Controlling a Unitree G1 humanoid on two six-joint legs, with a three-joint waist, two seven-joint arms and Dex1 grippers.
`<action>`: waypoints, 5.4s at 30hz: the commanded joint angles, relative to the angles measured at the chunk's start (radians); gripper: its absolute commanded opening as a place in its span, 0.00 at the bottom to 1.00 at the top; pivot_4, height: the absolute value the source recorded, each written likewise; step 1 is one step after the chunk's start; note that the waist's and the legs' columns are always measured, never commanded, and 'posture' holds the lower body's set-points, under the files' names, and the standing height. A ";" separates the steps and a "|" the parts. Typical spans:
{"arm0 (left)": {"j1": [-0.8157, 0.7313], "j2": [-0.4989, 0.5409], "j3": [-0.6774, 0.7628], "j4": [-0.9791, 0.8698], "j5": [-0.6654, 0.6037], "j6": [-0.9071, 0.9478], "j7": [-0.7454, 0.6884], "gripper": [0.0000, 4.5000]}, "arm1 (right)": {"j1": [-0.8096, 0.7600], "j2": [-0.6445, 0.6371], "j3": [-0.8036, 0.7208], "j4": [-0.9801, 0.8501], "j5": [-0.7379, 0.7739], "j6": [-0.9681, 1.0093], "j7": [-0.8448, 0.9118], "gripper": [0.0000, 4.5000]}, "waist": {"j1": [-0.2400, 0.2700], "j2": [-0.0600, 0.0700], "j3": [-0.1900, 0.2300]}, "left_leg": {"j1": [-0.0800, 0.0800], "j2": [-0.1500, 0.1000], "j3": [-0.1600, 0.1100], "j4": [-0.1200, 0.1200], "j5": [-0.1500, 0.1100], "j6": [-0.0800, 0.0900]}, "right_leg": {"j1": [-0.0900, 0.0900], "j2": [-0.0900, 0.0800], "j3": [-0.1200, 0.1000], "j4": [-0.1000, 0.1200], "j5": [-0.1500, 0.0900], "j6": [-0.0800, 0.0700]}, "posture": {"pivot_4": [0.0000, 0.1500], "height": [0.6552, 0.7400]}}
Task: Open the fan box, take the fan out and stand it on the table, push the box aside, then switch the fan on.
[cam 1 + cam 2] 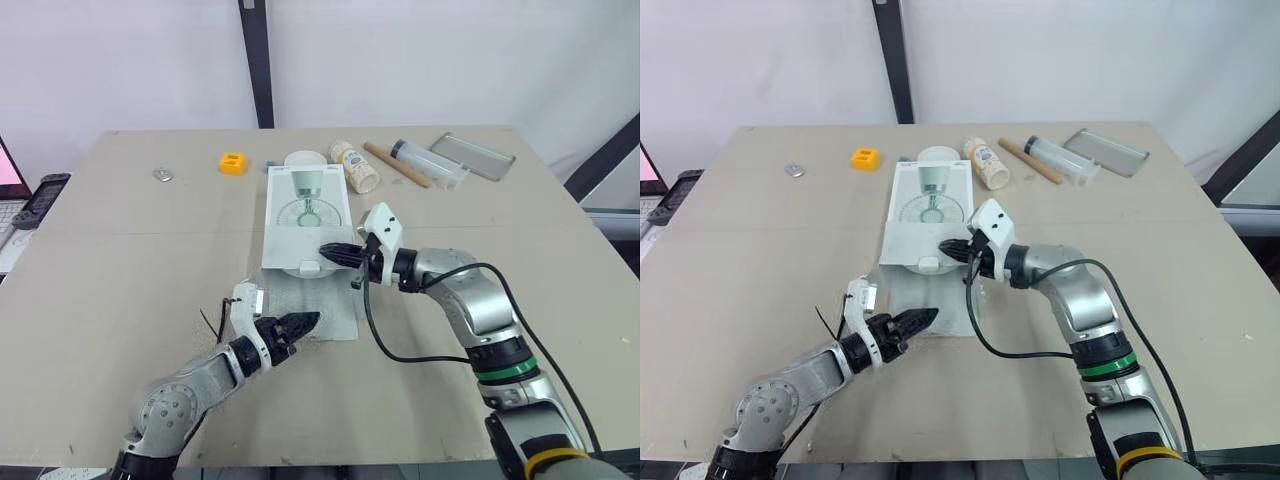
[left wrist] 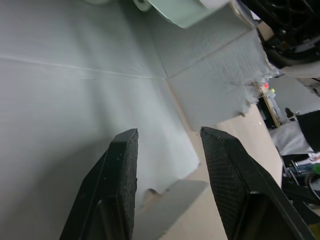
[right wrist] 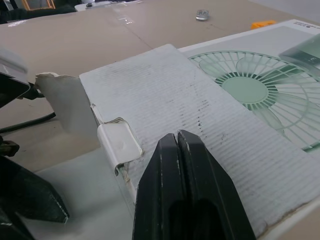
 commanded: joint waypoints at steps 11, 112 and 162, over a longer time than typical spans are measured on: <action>-0.032 0.009 0.065 0.062 0.112 -0.034 -0.057 0.47 | -0.011 0.038 0.015 -0.046 0.006 0.030 -0.018 0.00 | 0.000 0.000 0.000 | 0.000 0.000 0.000 -0.001 0.000 -0.001 | -0.001 0.000 0.000 0.000 0.000 0.000 | 1.00 1.00; -0.107 -0.293 0.136 0.275 0.070 -0.139 0.096 1.00 | -0.007 -0.076 -0.024 0.004 0.002 -0.007 0.004 0.00 | 0.003 0.000 0.000 | 0.002 0.000 0.000 -0.003 0.002 -0.002 | 0.002 0.000 -0.001 -0.002 0.000 0.000 | 1.00 1.00; -0.130 -0.318 0.142 0.296 -0.021 -0.207 0.005 0.63 | 0.023 -0.073 -0.001 -0.019 -0.020 -0.005 0.000 0.00 | 0.002 0.000 0.000 | 0.003 0.001 0.000 -0.004 0.002 -0.003 | 0.003 0.001 0.000 -0.004 0.000 0.000 | 1.00 1.00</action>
